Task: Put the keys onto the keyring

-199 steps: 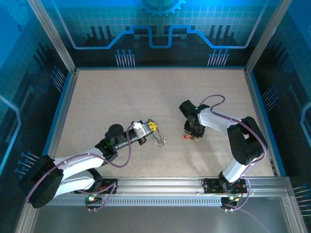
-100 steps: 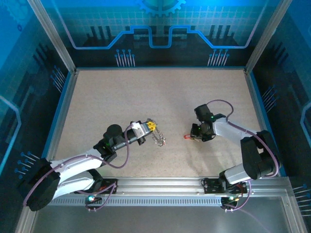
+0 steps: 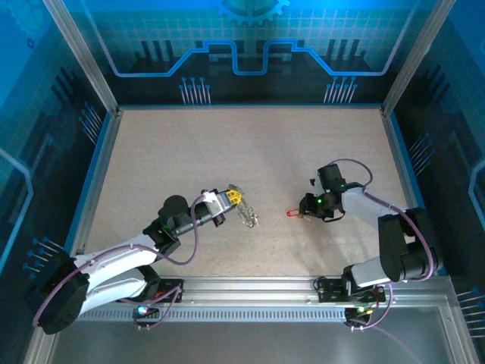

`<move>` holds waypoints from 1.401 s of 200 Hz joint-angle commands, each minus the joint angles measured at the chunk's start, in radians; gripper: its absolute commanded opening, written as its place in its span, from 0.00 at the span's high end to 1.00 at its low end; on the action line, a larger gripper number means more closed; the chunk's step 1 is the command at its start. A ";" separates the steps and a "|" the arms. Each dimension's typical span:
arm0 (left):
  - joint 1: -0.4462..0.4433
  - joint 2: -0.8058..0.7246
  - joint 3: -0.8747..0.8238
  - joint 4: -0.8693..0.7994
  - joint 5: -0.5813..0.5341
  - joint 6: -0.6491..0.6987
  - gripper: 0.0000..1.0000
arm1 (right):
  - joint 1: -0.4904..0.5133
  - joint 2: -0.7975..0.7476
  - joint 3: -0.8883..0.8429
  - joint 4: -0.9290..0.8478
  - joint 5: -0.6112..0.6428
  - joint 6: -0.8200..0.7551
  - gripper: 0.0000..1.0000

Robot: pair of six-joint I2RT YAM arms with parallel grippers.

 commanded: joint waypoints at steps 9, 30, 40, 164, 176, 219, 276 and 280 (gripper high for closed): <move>0.005 -0.017 -0.014 0.029 -0.010 -0.001 1.00 | -0.005 0.034 -0.009 0.034 -0.052 -0.040 0.71; 0.005 -0.021 -0.013 0.034 -0.012 -0.007 1.00 | -0.011 0.040 -0.009 0.043 -0.057 -0.052 0.71; 0.005 -0.022 -0.012 0.032 -0.011 -0.007 1.00 | -0.011 0.049 0.001 0.032 -0.056 -0.061 0.70; 0.005 -0.018 -0.024 0.039 -0.023 -0.013 1.00 | 0.049 0.125 0.100 -0.063 -0.006 -0.095 0.78; 0.006 -0.017 -0.022 0.039 -0.022 -0.011 1.00 | 0.051 0.131 0.107 -0.068 -0.007 -0.100 0.79; 0.005 0.004 -0.017 0.057 -0.021 -0.015 1.00 | 0.080 0.155 0.134 -0.060 -0.045 -0.121 0.87; 0.005 -0.003 -0.013 0.036 -0.028 -0.002 1.00 | 0.101 0.116 0.162 -0.114 0.014 -0.025 0.79; 0.005 -0.001 -0.013 0.035 -0.030 0.002 1.00 | 0.105 0.111 0.174 -0.133 0.031 -0.008 0.77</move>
